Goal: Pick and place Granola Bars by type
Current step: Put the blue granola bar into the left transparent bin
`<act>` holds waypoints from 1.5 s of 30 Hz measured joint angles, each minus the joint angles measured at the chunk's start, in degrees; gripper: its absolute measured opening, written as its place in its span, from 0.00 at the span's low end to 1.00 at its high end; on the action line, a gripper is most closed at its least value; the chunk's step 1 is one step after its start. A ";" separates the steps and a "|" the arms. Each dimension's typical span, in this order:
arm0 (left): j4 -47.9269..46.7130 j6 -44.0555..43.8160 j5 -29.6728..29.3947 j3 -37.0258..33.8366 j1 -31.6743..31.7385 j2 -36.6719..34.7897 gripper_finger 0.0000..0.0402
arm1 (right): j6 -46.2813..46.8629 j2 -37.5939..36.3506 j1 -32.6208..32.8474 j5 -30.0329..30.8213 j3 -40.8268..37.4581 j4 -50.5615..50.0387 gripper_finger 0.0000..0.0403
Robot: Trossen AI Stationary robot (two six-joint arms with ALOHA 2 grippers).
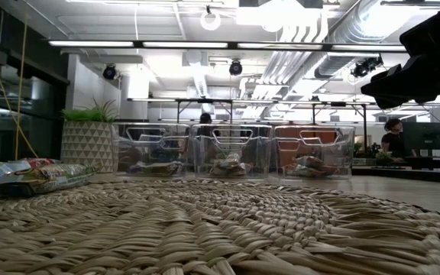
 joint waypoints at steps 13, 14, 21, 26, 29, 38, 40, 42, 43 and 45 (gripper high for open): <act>15.53 4.94 3.77 -3.49 -4.60 2.24 0.00 | -0.02 0.00 0.00 0.00 0.00 0.00 0.00; 16.60 4.26 3.37 -3.73 -6.68 2.54 0.00 | 0.00 0.00 -0.01 0.00 0.00 0.00 0.00; 25.12 -4.33 -8.79 -5.36 -27.27 5.61 0.00 | -0.01 0.01 -0.01 0.00 0.00 0.04 0.00; 24.58 -14.31 -21.11 -5.36 -41.75 8.57 0.00 | -0.02 0.02 0.01 0.00 0.02 0.04 0.00; 21.57 -21.69 -27.26 -5.36 -48.74 10.63 0.00 | 0.00 0.00 0.01 0.00 0.00 0.04 0.00; 9.98 -45.62 -31.73 -5.36 -59.36 19.18 0.00 | 0.00 0.00 -0.01 0.00 0.00 0.04 0.00; 8.11 -49.64 -31.75 -5.36 -59.76 20.93 0.00 | -0.01 0.01 -0.01 -0.02 0.00 0.04 0.00; 7.54 -51.93 -31.63 -5.36 -59.60 22.65 0.00 | 0.00 0.00 0.01 0.00 0.00 0.04 0.00; 7.54 -52.66 -31.32 -5.36 -59.58 23.51 0.01 | -0.02 0.00 -0.01 0.00 0.00 0.04 0.00; 7.40 -54.57 -31.10 -5.36 -59.58 24.98 0.03 | -0.02 0.00 -0.01 -0.02 0.00 0.04 0.00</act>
